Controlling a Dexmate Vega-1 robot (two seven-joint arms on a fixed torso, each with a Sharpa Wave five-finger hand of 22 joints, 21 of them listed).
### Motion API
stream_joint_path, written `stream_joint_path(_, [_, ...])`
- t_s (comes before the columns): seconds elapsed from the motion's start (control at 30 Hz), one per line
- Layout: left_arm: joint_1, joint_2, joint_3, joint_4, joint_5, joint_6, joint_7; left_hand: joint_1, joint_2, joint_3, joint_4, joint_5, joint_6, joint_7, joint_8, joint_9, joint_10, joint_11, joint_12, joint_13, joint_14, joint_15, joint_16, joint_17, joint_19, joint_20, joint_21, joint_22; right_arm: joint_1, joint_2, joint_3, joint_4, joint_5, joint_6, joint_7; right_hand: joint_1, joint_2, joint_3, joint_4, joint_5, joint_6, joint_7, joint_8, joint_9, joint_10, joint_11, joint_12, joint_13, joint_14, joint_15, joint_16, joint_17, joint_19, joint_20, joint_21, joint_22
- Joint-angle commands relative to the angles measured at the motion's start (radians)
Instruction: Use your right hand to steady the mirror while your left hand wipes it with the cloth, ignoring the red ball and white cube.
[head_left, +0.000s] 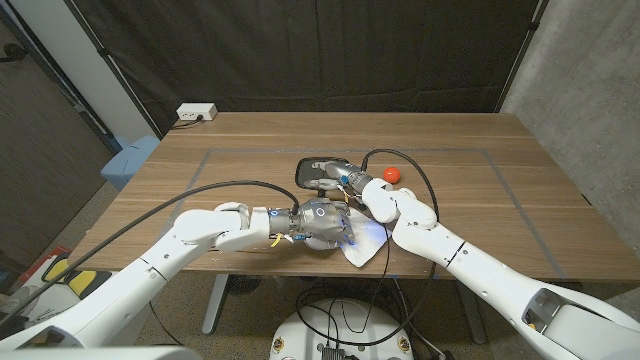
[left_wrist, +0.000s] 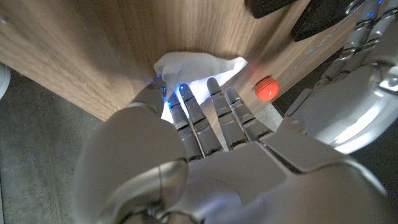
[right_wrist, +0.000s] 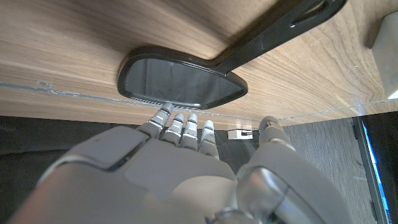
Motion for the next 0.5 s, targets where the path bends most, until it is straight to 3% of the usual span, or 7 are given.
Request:
stream_joint_path(0.03, [-0.010,0.026,0.028,0.066,0.055,0.011,0.320,0.067,0.044,0.031,-0.001,-0.015,0.126,0.042,0.034,0.003,0.166,0.006,0.065,0.024,0.141,-0.171,0.035,0.036,0.047,0.000,0.046,0.006,0.006,0.000,0.003,0.013,0.007,0.009,-0.003,0.000,0.010,0.003,-0.004,0.007,-0.003,-0.001,0.004,0.003,0.007,-0.003,0.006,0.004,0.005,-0.001,0.006,0.002,0.002,0.004,-0.002,0.004])
stream_joint_path(0.1, [-0.010,0.025,0.032,0.077,0.068,0.025,0.375,0.113,0.036,0.029,-0.016,-0.016,0.136,0.058,0.025,0.003,0.231,0.001,0.107,0.042,0.190,-0.180,0.052,0.061,0.056,-0.003,0.064,0.009,0.007,0.001,0.003,0.016,0.009,0.012,-0.004,0.001,0.011,0.003,-0.004,0.007,-0.003,0.000,0.004,0.003,0.007,-0.004,0.006,0.004,0.005,0.000,0.006,0.002,0.001,0.004,-0.003,0.004])
stream_joint_path(0.2, [-0.009,0.027,0.036,0.075,0.075,0.050,0.392,0.130,0.035,0.026,-0.018,-0.014,0.130,0.064,0.017,0.004,0.236,-0.002,0.117,0.049,0.203,-0.180,0.056,0.071,0.056,0.000,0.071,0.011,0.010,0.003,0.003,0.021,0.010,0.015,-0.005,0.001,0.011,0.002,-0.005,0.007,-0.003,-0.001,0.005,0.003,0.007,-0.002,0.006,0.004,0.005,0.000,0.006,0.002,0.002,0.004,-0.003,0.004])
stream_joint_path(0.27, [-0.011,0.028,0.040,0.080,0.072,0.056,0.407,0.147,0.033,0.020,-0.015,-0.012,0.152,0.085,0.017,0.006,0.238,-0.003,0.127,0.057,0.212,-0.181,0.058,0.083,0.054,-0.002,0.079,0.013,0.013,0.003,0.002,0.024,0.010,0.017,-0.005,0.001,0.012,0.002,-0.005,0.007,-0.003,0.000,0.005,0.003,0.007,-0.001,0.007,0.004,0.005,-0.001,0.006,0.002,0.002,0.004,-0.003,0.004])
stream_joint_path(0.5, [0.006,0.015,0.014,0.087,0.044,0.108,0.533,0.159,0.036,0.012,-0.006,-0.005,0.144,0.087,0.010,0.016,0.235,0.000,0.140,0.075,0.220,-0.180,0.056,0.098,0.050,0.007,0.088,0.015,0.023,0.010,0.000,0.037,0.011,0.019,-0.003,0.002,0.013,0.001,-0.006,0.007,-0.003,-0.001,0.005,0.003,0.007,-0.004,0.007,0.004,0.005,-0.001,0.006,0.002,0.003,0.004,-0.003,0.003])
